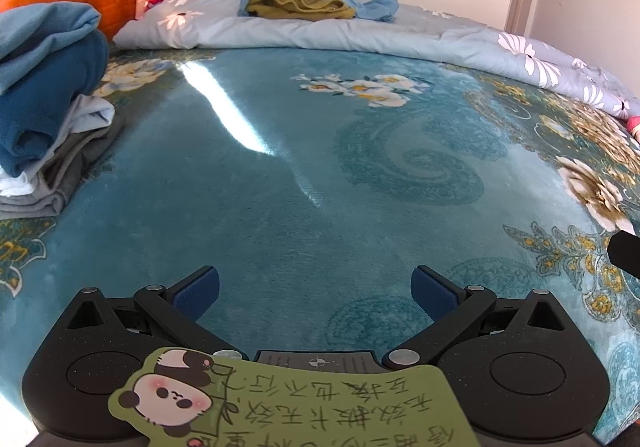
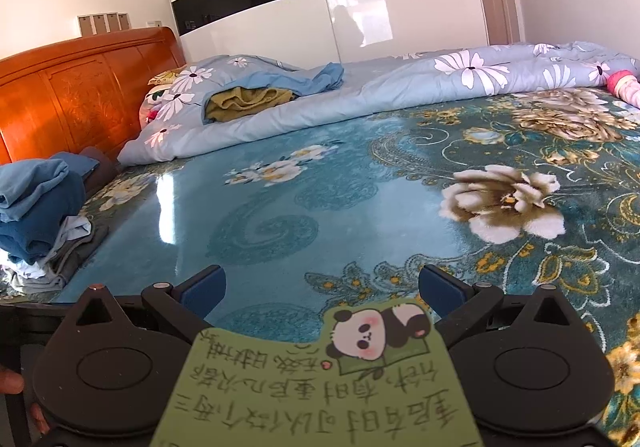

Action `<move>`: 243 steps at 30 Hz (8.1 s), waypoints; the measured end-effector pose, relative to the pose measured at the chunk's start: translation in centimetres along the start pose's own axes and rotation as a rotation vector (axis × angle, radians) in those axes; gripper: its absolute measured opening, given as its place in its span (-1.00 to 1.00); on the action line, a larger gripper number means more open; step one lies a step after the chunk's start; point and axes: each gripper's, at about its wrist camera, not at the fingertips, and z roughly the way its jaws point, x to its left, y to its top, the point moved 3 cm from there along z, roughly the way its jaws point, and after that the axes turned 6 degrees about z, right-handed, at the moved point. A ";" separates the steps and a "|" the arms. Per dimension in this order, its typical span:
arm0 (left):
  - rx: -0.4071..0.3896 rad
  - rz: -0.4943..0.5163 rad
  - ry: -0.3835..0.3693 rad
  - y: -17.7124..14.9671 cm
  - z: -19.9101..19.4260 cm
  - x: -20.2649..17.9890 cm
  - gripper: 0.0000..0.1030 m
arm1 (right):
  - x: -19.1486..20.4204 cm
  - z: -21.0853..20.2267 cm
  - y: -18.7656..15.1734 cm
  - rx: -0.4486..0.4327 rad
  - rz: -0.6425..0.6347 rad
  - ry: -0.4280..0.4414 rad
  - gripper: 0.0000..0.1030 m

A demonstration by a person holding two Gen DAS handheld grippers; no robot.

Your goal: Fold clothes

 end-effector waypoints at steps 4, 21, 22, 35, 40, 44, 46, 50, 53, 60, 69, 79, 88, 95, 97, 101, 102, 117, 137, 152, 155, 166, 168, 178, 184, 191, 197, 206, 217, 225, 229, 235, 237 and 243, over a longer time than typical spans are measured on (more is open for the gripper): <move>0.000 -0.002 -0.005 0.0 0.2 0.4 1.00 | 0.3 0.5 0.3 0.028 -0.019 -0.017 0.98; -0.179 -0.015 -0.049 9.1 4.3 3.6 1.00 | 0.5 4.8 3.2 0.074 -0.083 -0.052 0.98; -0.203 -0.003 -0.046 11.1 5.1 3.9 1.00 | 0.3 5.1 3.5 0.074 -0.083 -0.053 0.98; -0.324 -0.152 0.144 34.7 23.3 8.2 0.99 | -7.2 11.4 6.6 0.094 0.008 -0.127 0.98; -0.335 -0.209 0.224 39.1 28.4 9.5 0.99 | -9.1 13.4 7.7 0.093 -0.021 -0.146 0.98; -0.386 -0.039 0.342 41.5 31.2 8.4 0.98 | -9.9 14.4 8.6 0.078 -0.056 -0.146 0.98; -0.404 0.052 0.381 42.4 32.7 7.4 0.97 | -10.3 15.0 8.8 0.074 -0.063 -0.137 0.98; -0.403 0.207 0.422 43.4 35.6 5.5 0.87 | -11.0 15.9 9.2 0.069 -0.050 -0.120 0.98; -0.408 0.274 0.461 44.0 37.6 4.3 0.86 | -11.1 16.3 9.3 0.061 -0.059 -0.127 0.98; -0.388 0.469 0.537 45.4 40.7 1.3 0.86 | -11.1 16.6 9.2 0.056 -0.067 -0.094 0.98; -0.332 0.482 0.556 46.5 43.0 0.9 -0.07 | -12.9 16.8 9.0 0.084 0.050 -0.095 0.98; -0.516 0.086 0.382 48.6 37.2 5.0 -0.98 | -12.5 17.0 8.3 0.100 0.055 -0.057 0.98; -0.682 -0.091 0.135 46.7 27.9 7.9 -0.99 | -12.3 16.4 8.6 0.085 0.096 -0.040 0.98; -0.764 -0.068 0.005 45.1 17.2 8.2 -0.99 | -11.0 13.5 10.2 0.032 0.109 -0.016 0.98; -0.796 -0.031 -0.010 45.2 13.7 7.5 -0.99 | -10.5 12.1 10.8 0.011 0.113 -0.010 0.98; -0.852 -0.008 -0.097 45.6 6.2 6.5 -1.00 | -9.7 8.9 12.0 -0.035 0.119 0.010 0.98; -0.873 0.013 -0.123 45.2 3.8 6.0 -1.00 | -9.3 7.9 12.4 -0.051 0.114 0.016 0.98; -0.622 0.142 -0.462 26.0 -3.1 -1.2 -0.99 | -5.6 -4.0 12.1 -0.182 0.072 0.062 0.98; -0.173 0.057 -0.335 4.5 1.2 -0.1 0.25 | -4.9 1.4 6.3 0.068 0.106 -0.008 0.79; 0.009 -0.074 -0.178 3.2 6.8 -10.2 -0.16 | -8.2 -1.6 6.6 0.033 0.128 -0.178 0.74; 0.028 -0.123 -0.218 3.2 6.7 -7.1 -0.66 | -8.9 -1.7 6.5 0.038 0.133 -0.187 0.75; -0.052 -0.292 0.021 1.7 4.1 11.0 -0.99 | -4.6 3.1 7.0 0.102 0.050 -0.045 0.74; -0.042 -0.361 0.084 0.9 3.9 14.2 -0.99 | -3.1 4.8 7.1 0.126 0.026 -0.010 0.73; -0.129 -0.243 -0.079 4.4 2.2 13.1 -0.97 | 1.4 12.1 8.2 0.199 -0.021 0.064 0.72; -0.225 0.044 -0.225 9.4 3.1 4.3 -0.05 | 1.4 15.5 10.0 0.210 0.029 0.064 0.70; -0.210 0.348 -0.240 10.7 6.3 -4.1 0.30 | 0.7 19.3 11.2 0.257 0.106 0.065 0.41; -0.147 0.463 -0.182 10.2 8.7 -6.0 0.22 | 0.1 21.4 10.9 0.296 0.211 0.110 -0.36; -0.200 0.156 -0.185 12.5 7.3 -0.7 -0.83 | 0.6 19.8 12.1 0.233 0.243 0.164 -0.89; -0.418 -0.114 -0.429 16.6 -2.1 4.3 -0.90 | -5.5 10.9 19.9 -0.070 0.285 0.046 -0.90; -0.505 -0.108 -0.769 18.5 -7.3 -0.2 -0.90 | -13.1 -0.9 25.9 -0.330 0.273 -0.147 -0.90; -0.484 -0.157 -0.782 18.6 -6.3 0.3 -0.90 | -16.2 -7.6 28.0 -0.470 0.296 -0.225 -0.90; -0.451 -0.231 -0.801 18.7 -4.9 1.0 -0.90 | -18.0 -14.5 31.1 -0.589 0.249 -0.285 -0.89; -0.440 -0.255 -0.808 18.7 -4.5 1.2 -0.91 | -17.5 -13.8 31.5 -0.558 0.208 -0.282 -0.89; -0.334 -0.388 -0.693 15.9 -0.2 5.9 -0.91 | -14.2 -3.1 29.0 -0.334 0.098 -0.245 -0.89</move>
